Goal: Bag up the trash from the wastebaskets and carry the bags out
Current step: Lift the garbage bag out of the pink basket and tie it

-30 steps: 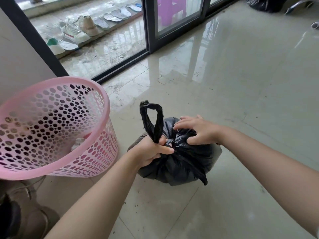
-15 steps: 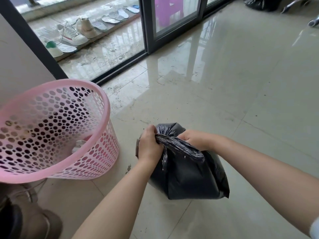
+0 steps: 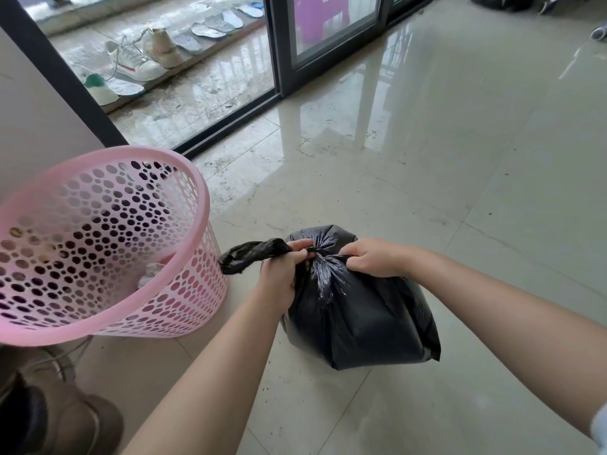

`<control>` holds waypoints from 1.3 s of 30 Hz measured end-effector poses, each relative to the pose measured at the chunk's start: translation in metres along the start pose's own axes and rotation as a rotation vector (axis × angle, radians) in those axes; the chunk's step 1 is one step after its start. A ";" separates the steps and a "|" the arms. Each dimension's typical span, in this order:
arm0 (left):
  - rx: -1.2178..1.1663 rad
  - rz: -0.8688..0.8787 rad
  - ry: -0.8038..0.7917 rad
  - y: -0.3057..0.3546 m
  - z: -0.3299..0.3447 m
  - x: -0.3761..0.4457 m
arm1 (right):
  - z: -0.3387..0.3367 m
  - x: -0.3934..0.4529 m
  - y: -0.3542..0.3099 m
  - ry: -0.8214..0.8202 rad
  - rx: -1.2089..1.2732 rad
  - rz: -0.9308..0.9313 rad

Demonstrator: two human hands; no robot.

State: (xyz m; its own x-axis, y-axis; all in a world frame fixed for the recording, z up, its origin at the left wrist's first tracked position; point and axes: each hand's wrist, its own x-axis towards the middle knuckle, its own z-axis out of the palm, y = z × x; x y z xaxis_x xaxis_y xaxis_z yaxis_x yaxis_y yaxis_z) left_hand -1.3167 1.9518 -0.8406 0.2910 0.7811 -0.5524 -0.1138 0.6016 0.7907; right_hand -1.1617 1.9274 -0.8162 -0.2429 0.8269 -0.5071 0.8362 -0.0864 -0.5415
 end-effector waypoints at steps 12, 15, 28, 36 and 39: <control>0.190 0.212 -0.189 -0.014 -0.006 0.003 | 0.007 -0.007 -0.001 -0.130 -0.038 0.049; 0.253 0.261 -0.123 -0.013 -0.014 0.003 | 0.006 -0.009 -0.002 -0.303 0.090 0.077; 0.154 0.180 -0.051 -0.029 -0.021 0.005 | 0.004 0.030 -0.013 -0.113 0.001 -0.024; 0.140 0.206 0.004 -0.030 -0.024 0.000 | 0.000 0.023 -0.008 -0.143 0.097 0.014; 0.207 0.211 -0.095 -0.017 -0.023 -0.005 | -0.004 0.022 -0.013 -0.064 -0.210 -0.065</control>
State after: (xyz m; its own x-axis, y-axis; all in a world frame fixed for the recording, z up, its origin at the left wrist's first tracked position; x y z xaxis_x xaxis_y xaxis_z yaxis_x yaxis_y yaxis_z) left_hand -1.3376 1.9419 -0.8573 0.3700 0.8603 -0.3507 0.0119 0.3731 0.9277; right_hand -1.1762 1.9492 -0.8176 -0.3249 0.7893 -0.5211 0.9003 0.0893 -0.4261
